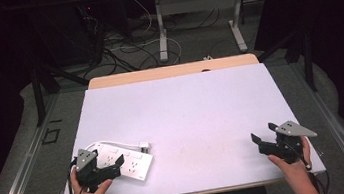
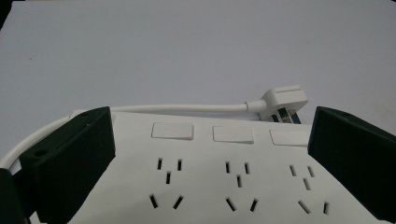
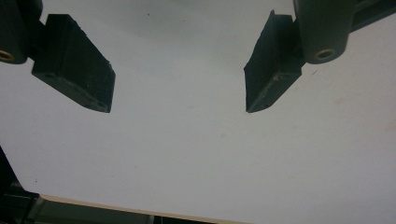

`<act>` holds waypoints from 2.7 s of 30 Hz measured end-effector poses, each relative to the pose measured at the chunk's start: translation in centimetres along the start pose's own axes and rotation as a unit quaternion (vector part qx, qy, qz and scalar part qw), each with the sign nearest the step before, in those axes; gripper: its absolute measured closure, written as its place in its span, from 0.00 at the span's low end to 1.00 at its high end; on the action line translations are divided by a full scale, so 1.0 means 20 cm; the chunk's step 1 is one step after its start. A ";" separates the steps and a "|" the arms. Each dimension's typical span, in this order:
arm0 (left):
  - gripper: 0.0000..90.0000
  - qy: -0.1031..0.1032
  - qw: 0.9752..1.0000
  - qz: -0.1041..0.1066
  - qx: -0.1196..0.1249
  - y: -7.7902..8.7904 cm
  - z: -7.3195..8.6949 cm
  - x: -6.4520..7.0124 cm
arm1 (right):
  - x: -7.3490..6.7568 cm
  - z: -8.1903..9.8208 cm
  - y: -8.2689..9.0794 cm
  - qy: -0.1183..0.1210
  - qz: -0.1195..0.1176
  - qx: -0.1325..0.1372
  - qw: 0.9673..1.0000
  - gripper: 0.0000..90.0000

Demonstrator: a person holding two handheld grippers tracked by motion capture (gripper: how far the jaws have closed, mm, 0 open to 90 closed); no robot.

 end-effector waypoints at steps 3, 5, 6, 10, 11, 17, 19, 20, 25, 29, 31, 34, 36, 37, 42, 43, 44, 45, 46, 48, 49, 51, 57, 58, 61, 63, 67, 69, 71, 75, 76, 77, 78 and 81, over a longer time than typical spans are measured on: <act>0.01 -0.006 1.000 -0.001 -0.002 0.00 0.00 0.01 | -0.01 0.01 0.01 0.005 -0.003 0.000 1.000 0.27; 0.01 -0.007 1.000 -0.001 -0.001 0.00 0.00 0.01 | -0.03 0.01 0.01 0.007 -0.006 0.005 1.000 0.27; 0.01 -0.009 1.000 -0.002 0.000 0.00 0.00 0.01 | -0.03 0.01 0.01 0.007 -0.006 0.005 1.000 0.27; 0.06 -0.012 1.000 -0.003 0.009 0.02 -0.01 0.02 | -0.04 0.01 0.02 0.012 -0.007 0.010 1.000 0.27; 0.06 -0.011 1.000 -0.003 0.011 0.02 -0.01 0.02 | -0.04 0.01 0.02 0.012 -0.007 0.010 1.000 0.27; 0.08 -0.017 1.000 -0.001 0.014 0.03 -0.01 0.04 | -0.03 0.02 0.02 0.012 -0.009 0.002 1.000 0.27; 0.10 -0.019 1.000 -0.003 0.013 0.04 -0.01 0.04 | -0.03 0.02 0.02 0.009 -0.007 0.004 1.000 0.27; 0.10 -0.021 1.000 -0.003 0.014 0.04 -0.01 0.04 | -0.03 0.01 0.03 0.006 -0.006 0.002 1.000 0.26; 0.18 -0.025 0.999 -0.007 0.019 0.05 -0.02 0.03 | -0.04 0.02 0.03 0.011 -0.008 0.000 1.000 0.26; 0.23 -0.023 0.999 -0.009 0.021 0.05 -0.03 0.02 | -0.05 0.02 0.03 0.014 -0.012 0.008 1.000 0.26; 0.27 -0.021 0.999 -0.014 0.022 0.06 -0.04 0.01 | -0.05 0.02 0.04 0.013 -0.010 0.010 1.000 0.26; 0.32 -0.018 1.000 -0.014 0.021 0.06 -0.05 0.00 | -0.05 0.02 0.04 0.015 -0.010 0.009 1.000 0.26; 0.36 -0.014 1.000 -0.015 0.017 0.05 -0.04 -0.01 | -0.05 0.02 0.05 0.012 -0.010 0.003 1.000 0.26; 0.37 -0.015 1.000 -0.014 0.016 0.05 -0.05 -0.02 | -0.04 0.02 0.05 0.012 -0.009 0.007 1.000 0.26; 0.41 -0.011 1.000 -0.013 0.014 0.05 -0.07 -0.02 | -0.05 0.01 0.05 0.012 -0.010 0.014 1.000 0.25; 0.41 -0.009 1.000 -0.012 0.010 0.06 -0.09 -0.03 | -0.04 0.01 0.05 0.013 -0.009 0.009 1.000 0.25; 0.41 -0.009 1.000 -0.012 0.010 0.06 -0.09 -0.03 | -0.04 0.01 0.05 0.013 -0.009 0.009 1.000 0.25; 0.42 -0.005 1.000 -0.013 0.000 0.05 -0.09 -0.04 | -0.05 0.02 0.05 0.011 -0.009 0.008 1.000 0.25; 0.42 -0.001 1.000 -0.019 -0.009 0.05 -0.10 -0.05 | -0.05 0.01 0.05 0.010 -0.008 0.015 1.000 0.24; 0.42 0.001 1.000 -0.020 -0.013 0.06 -0.11 -0.06 | -0.05 0.01 0.05 0.013 -0.011 0.010 1.000 0.24; 0.51 0.005 1.000 -0.019 -0.017 0.06 -0.12 -0.07 | -0.05 0.01 0.05 0.015 -0.010 0.011 1.000 0.24; 0.52 0.011 0.999 -0.024 -0.030 0.05 -0.13 -0.09 | -0.05 0.01 0.05 0.014 -0.008 0.016 1.000 0.24; 0.72 0.011 0.997 -0.019 -0.077 0.01 -0.16 -0.10 | -0.06 0.01 0.05 0.008 -0.013 0.010 1.000 0.24; 0.74 0.011 0.997 -0.019 -0.077 0.01 -0.16 -0.10 | -0.06 0.01 0.05 0.008 -0.013 0.010 1.000 0.24; 0.83 0.003 0.996 -0.024 -0.091 -0.01 -0.17 -0.11 | -0.05 0.01 0.05 0.011 -0.015 0.013 1.000 0.24; 0.88 0.001 0.994 -0.037 -0.100 -0.01 -0.18 -0.12 | -0.05 0.01 0.05 0.011 -0.015 0.013 1.000 0.24; 0.99 0.001 0.991 -0.055 -0.121 -0.02 -0.19 -0.15 | -0.06 0.01 0.06 0.008 -0.013 0.010 1.000 0.24; 1.00 0.006 0.991 -0.062 -0.121 -0.02 -0.19 -0.17 | -0.05 0.01 0.05 0.013 -0.013 0.016 1.000 0.24; 1.00 0.009 0.990 -0.066 -0.126 -0.03 -0.20 -0.19 | -0.05 0.01 0.05 0.013 -0.012 0.015 1.000 0.24; 1.00 0.013 0.987 -0.072 -0.143 -0.03 -0.20 -0.22 | -0.05 0.01 0.05 0.013 -0.013 0.015 1.000 0.24; 1.00 0.015 0.988 -0.072 -0.137 -0.04 -0.21 -0.23 | -0.05 0.01 0.05 0.013 -0.013 0.014 1.000 0.24; 1.00 0.017 0.987 -0.073 -0.144 -0.03 -0.21 -0.24 | -0.05 0.01 0.06 0.013 -0.013 0.014 1.000 0.24; 1.00 0.018 0.987 -0.072 -0.142 -0.03 -0.21 -0.24 | -0.05 0.01 0.06 0.013 -0.013 0.014 1.000 0.24; 1.00 0.025 0.986 -0.077 -0.145 -0.03 -0.21 -0.26 | -0.05 0.01 0.05 0.011 -0.013 0.016 1.000 0.24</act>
Point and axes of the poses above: each handheld gripper's, and its own axes: y roughly backward along the jaws, z roughly out of its underside, x roughly to its right, the point moved 5 cm from there along -y, roughly forward along the jaws, and after that the axes turned 7 degrees about z, right-handed, at the moved point
